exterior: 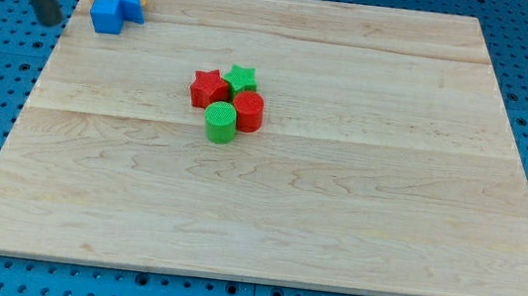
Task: Nudge the group of blocks down
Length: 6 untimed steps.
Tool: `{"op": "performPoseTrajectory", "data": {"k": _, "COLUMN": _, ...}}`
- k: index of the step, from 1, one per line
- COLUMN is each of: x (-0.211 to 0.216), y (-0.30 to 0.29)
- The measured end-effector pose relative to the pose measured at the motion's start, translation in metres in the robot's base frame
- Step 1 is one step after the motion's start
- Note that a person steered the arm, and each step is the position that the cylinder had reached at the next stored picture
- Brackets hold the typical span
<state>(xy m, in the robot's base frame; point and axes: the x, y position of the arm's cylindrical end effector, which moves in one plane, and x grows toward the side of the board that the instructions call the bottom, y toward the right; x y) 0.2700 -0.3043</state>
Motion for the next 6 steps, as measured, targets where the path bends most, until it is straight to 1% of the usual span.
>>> {"op": "performPoseTrajectory", "data": {"k": 1, "x": -0.055, "y": 0.0}}
{"op": "performPoseTrajectory", "data": {"k": 2, "x": -0.056, "y": 0.009}}
{"op": "performPoseTrajectory", "data": {"k": 3, "x": 0.001, "y": 0.04}}
{"op": "performPoseTrajectory", "data": {"k": 4, "x": 0.042, "y": 0.058}}
{"op": "performPoseTrajectory", "data": {"k": 5, "x": 0.065, "y": 0.103}}
{"op": "performPoseTrajectory", "data": {"k": 6, "x": 0.103, "y": 0.167}}
